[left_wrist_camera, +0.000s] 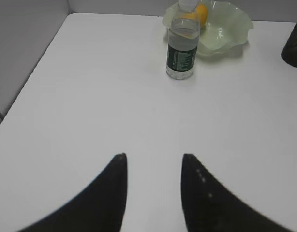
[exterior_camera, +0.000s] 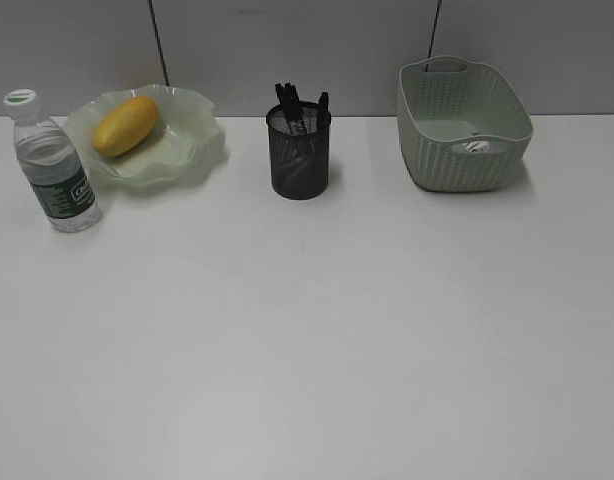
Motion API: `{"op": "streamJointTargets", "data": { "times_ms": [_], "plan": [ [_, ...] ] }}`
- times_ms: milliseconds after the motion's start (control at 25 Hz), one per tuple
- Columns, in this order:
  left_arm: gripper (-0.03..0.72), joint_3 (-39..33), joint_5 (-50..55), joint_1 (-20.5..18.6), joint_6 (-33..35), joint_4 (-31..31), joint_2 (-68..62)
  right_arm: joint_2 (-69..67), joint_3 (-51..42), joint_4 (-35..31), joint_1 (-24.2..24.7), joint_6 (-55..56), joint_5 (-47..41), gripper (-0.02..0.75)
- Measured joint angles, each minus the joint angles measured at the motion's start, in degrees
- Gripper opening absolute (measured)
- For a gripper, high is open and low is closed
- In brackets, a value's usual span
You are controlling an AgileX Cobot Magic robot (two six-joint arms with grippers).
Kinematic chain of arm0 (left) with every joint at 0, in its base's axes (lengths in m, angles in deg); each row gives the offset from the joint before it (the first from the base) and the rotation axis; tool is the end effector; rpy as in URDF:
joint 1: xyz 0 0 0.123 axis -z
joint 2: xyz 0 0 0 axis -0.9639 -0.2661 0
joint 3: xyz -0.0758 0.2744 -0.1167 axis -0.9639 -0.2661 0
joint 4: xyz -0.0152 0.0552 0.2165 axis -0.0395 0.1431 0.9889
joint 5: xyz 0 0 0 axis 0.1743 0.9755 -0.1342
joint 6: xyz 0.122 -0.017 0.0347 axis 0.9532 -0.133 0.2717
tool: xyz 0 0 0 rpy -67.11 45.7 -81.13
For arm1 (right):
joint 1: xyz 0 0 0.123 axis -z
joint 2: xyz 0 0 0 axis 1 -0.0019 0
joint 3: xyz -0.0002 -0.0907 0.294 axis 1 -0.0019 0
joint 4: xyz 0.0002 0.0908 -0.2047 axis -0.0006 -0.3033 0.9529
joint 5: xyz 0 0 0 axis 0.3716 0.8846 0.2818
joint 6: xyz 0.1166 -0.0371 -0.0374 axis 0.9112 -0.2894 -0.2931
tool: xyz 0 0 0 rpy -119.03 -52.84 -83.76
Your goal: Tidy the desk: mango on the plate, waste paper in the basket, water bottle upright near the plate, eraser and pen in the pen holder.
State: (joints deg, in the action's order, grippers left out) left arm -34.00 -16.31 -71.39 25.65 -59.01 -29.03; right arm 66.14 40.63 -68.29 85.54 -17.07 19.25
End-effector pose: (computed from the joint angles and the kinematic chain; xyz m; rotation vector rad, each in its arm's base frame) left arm -0.0232 0.0124 0.2527 -0.0972 2.0174 -0.0090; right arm -0.0200 -0.0015 0.2503 -0.0882 2.0098 0.0409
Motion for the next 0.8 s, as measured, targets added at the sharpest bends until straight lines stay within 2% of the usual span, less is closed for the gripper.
{"op": "streamJointTargets", "data": {
  "times_ms": [320,800],
  "plan": [
    [0.260,0.0,0.0,0.0,0.0,-0.3,0.0,0.0,0.0,0.0,0.0,0.0,0.0,0.507],
    [0.244,0.0,0.0,0.0,2.5,-4.3,0.0,0.0,0.0,0.0,0.0,0.0,0.0,0.506]
  ]
}}
